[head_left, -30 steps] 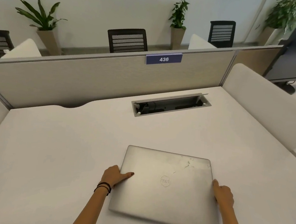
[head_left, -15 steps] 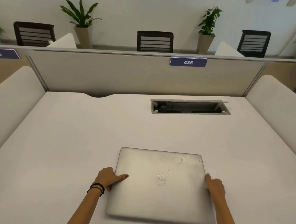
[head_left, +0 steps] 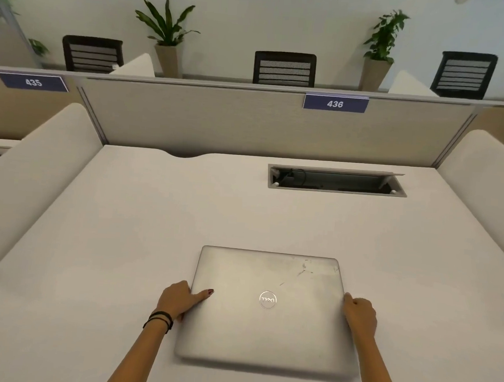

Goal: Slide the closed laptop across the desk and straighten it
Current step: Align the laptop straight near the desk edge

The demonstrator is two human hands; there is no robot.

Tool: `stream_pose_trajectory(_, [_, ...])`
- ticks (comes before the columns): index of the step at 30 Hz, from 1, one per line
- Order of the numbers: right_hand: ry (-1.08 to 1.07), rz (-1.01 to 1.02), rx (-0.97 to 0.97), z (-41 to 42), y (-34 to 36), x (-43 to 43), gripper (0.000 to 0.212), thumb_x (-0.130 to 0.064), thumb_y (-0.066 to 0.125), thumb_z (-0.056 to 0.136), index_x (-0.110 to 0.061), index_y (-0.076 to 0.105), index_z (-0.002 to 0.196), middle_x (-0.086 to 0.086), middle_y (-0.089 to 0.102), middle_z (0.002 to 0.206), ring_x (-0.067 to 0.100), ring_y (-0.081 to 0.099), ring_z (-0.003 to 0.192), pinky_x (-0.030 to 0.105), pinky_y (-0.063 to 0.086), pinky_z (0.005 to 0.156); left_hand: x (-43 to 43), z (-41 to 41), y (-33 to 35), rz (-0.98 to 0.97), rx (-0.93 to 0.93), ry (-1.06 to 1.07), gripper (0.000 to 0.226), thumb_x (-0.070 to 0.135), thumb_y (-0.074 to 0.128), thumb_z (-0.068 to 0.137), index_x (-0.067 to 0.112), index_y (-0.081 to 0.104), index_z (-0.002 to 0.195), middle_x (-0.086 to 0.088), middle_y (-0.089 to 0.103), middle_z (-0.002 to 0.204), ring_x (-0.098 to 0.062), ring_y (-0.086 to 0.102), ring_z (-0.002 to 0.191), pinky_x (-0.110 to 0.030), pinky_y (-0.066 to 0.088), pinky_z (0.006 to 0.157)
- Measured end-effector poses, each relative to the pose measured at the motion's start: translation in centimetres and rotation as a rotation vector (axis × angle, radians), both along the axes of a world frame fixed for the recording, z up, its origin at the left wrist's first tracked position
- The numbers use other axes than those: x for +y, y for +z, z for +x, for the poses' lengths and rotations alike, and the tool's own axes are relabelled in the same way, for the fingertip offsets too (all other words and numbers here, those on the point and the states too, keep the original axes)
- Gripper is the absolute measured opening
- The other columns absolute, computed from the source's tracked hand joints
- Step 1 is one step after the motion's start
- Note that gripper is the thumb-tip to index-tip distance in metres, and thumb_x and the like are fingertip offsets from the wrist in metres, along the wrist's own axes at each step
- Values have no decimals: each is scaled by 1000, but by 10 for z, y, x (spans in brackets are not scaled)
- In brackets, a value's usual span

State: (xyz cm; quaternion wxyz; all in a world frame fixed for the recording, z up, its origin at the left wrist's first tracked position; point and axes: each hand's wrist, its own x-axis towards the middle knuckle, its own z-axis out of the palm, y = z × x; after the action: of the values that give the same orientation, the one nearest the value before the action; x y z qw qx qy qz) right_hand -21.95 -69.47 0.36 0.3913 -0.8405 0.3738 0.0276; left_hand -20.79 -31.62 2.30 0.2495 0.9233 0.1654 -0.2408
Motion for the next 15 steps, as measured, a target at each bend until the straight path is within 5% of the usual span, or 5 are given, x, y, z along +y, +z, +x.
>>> stream_pose_trajectory(5, [-2,-93,-119,-10,-6,6,49,-19,45,92,-12,24,49,3,32,45,20,29,45,28,23,49,-5,1,0,9,-65,12,56,65,49,83,15,35,63,-2,54,68,-18,53,52,-28,47,57])
stream_pose_trajectory(15, [31,21,-73,-3,-8,-10,50,-40,57,86,-16,34,49,1,37,47,19,35,47,25,26,49,0,-3,-24,-50,-199,122,55,57,55,85,16,28,61,3,37,56,-14,34,52,-26,28,50])
